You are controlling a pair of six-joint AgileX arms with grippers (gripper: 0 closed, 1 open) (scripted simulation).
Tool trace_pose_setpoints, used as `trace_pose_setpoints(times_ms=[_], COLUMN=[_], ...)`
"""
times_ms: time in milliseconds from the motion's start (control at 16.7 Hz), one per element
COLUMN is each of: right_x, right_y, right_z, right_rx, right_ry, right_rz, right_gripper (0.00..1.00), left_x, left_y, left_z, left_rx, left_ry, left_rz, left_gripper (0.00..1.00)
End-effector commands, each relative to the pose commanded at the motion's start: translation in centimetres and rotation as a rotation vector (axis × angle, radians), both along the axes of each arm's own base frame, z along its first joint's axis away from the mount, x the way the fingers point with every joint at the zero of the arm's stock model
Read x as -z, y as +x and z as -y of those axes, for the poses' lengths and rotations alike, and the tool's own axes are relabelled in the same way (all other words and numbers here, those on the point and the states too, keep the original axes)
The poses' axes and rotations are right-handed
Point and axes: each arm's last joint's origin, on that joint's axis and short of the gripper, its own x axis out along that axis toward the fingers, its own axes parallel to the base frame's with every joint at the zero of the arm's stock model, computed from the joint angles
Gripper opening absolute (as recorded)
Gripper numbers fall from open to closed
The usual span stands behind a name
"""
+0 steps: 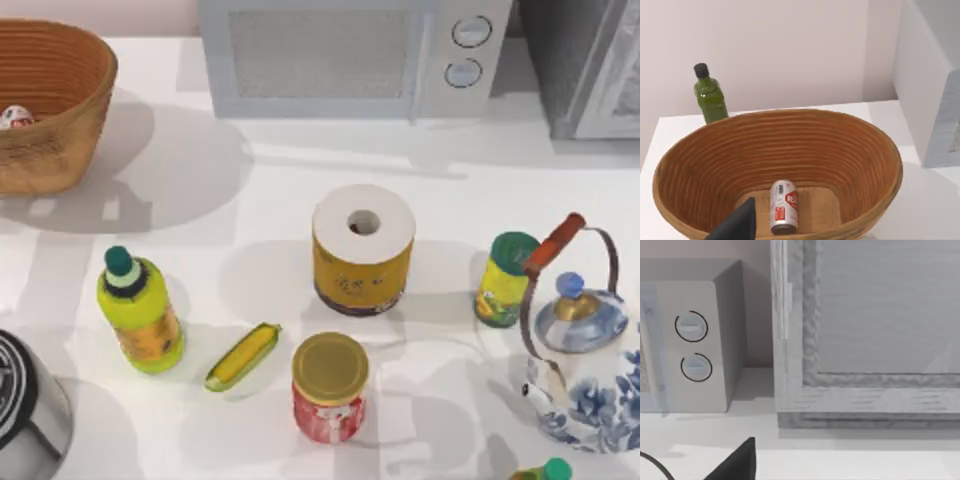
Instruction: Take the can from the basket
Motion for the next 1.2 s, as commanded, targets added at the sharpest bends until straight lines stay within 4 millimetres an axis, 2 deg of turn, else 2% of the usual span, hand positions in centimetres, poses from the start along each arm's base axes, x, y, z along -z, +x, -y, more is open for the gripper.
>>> trace_pose_setpoints(times_ms=[120, 240, 420, 600, 780, 960, 1080, 1200], right_x=[0.0, 0.0, 0.0, 0.0, 0.0, 0.0, 0.0, 0.0], right_y=[0.0, 0.0, 0.0, 0.0, 0.0, 0.0, 0.0, 0.0], right_z=[0.0, 0.0, 0.0, 0.0, 0.0, 0.0, 0.0, 0.0], right_rx=[0.0, 0.0, 0.0, 0.0, 0.0, 0.0, 0.0, 0.0], right_ry=[0.0, 0.0, 0.0, 0.0, 0.0, 0.0, 0.0, 0.0], right_rz=[0.0, 0.0, 0.0, 0.0, 0.0, 0.0, 0.0, 0.0], right_gripper=[1.0, 1.0, 1.0, 1.0, 1.0, 1.0, 1.0, 1.0], left_x=[-1.8, -2.6, -1.7, 1.6, 6.4, 11.5, 14.4, 16.4], left_y=[4.0, 8.6, 15.6, 21.8, 26.5, 29.4, 30.6, 31.1], left_z=[-0.4, -1.0, -2.3, -3.9, -5.4, -6.3, -6.6, -6.6], left_rx=[-0.013, -0.031, -0.058, -0.078, -0.083, -0.073, -0.061, -0.05], left_ry=[0.01, 0.018, 0.024, 0.019, 0.002, -0.024, -0.042, -0.057], left_rz=[-0.111, -0.231, -0.416, -0.599, -0.774, -0.927, -1.007, -1.06], left_gripper=[1.0, 1.0, 1.0, 1.0, 1.0, 1.0, 1.0, 1.0])
